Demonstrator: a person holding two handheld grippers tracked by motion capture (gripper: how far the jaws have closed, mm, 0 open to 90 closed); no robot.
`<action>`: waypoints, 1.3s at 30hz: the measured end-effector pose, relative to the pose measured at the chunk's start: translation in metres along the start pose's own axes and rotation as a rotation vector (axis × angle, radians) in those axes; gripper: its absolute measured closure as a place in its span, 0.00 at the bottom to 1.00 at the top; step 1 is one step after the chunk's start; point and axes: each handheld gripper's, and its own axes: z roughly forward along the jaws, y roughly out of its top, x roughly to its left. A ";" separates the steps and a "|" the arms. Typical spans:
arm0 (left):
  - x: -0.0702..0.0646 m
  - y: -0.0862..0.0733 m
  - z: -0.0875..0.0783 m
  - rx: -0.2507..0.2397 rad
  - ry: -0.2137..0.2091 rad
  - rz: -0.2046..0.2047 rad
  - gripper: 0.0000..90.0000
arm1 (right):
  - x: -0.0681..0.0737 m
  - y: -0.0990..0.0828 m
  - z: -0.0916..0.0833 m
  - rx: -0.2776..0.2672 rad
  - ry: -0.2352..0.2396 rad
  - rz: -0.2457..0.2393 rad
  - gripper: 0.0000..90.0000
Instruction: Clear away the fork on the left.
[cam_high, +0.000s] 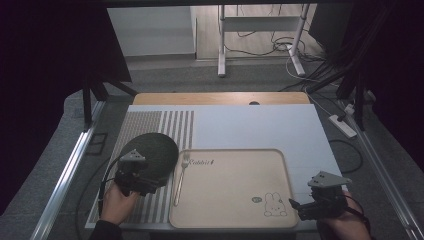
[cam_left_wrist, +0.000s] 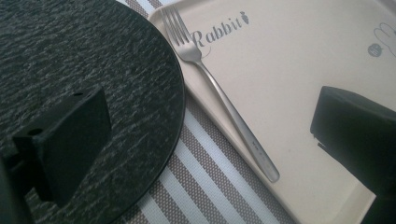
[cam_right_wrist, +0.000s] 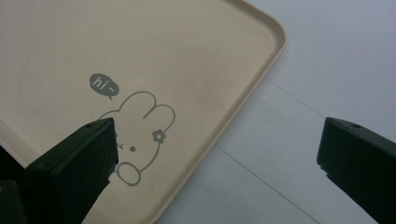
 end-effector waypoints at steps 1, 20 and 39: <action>0.000 -0.001 -0.001 -0.001 0.001 -0.001 0.00 | 0.000 0.000 0.000 0.000 0.000 0.001 0.00; 0.000 -0.028 -0.026 -0.033 0.025 -0.049 0.00 | -0.001 0.000 0.000 0.000 -0.001 0.011 0.00; 0.001 -0.055 -0.049 -0.071 0.045 -0.107 0.00 | -0.001 0.000 0.000 0.004 -0.002 0.017 0.00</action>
